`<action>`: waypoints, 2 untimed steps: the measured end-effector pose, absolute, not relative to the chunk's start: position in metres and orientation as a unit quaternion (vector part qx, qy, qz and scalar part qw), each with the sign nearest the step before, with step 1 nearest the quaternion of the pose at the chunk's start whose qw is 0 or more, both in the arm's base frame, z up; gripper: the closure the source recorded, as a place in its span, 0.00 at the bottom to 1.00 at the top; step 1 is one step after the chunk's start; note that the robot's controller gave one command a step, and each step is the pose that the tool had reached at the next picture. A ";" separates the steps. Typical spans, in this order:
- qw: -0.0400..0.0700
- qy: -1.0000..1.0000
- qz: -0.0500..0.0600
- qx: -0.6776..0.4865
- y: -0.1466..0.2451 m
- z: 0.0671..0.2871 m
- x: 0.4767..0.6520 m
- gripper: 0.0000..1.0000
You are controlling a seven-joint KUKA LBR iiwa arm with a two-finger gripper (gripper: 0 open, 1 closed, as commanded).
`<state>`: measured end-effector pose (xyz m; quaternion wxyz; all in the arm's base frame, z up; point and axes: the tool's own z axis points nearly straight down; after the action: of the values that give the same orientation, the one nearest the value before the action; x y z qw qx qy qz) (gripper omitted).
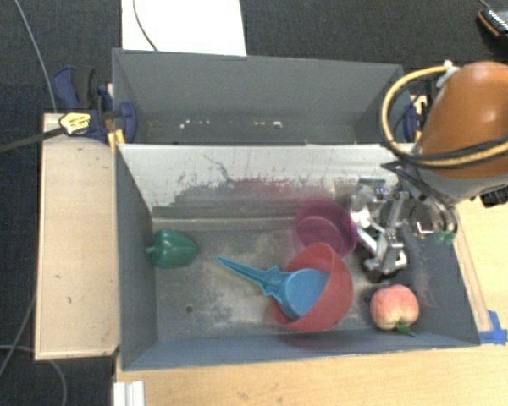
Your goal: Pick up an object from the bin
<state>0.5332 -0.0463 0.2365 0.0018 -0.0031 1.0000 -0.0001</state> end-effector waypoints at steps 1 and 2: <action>0.002 1.000 0.000 -0.003 -0.046 0.236 0.533 0.00; 0.007 0.983 0.000 -0.185 0.011 0.285 0.576 0.00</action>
Offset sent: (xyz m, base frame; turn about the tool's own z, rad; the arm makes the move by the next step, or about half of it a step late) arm 0.0408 0.0559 0.0459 -0.3643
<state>0.5759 0.0114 0.2850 0.0070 -0.1849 0.9827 -0.0003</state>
